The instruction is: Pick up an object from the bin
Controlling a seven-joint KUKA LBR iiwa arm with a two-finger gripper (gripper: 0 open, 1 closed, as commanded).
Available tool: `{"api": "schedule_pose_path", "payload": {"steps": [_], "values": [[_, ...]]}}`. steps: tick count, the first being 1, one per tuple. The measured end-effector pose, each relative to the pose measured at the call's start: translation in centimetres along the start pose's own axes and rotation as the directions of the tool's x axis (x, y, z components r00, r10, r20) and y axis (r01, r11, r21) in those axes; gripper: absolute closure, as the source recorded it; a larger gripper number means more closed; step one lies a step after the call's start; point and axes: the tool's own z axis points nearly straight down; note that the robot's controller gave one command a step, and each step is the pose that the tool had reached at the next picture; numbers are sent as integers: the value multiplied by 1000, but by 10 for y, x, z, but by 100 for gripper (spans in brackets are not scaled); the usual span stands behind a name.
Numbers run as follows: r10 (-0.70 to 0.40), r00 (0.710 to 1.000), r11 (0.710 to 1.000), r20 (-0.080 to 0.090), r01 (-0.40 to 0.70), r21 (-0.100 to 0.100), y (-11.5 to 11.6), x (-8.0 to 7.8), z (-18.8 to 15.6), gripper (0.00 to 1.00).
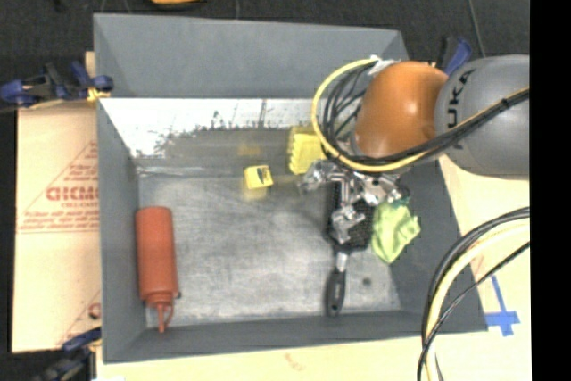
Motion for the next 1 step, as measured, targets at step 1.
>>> {"api": "schedule_pose_path", "payload": {"steps": [1], "values": [[-102,995,995,-12,102,-7,-1,32,-17,0]]}}
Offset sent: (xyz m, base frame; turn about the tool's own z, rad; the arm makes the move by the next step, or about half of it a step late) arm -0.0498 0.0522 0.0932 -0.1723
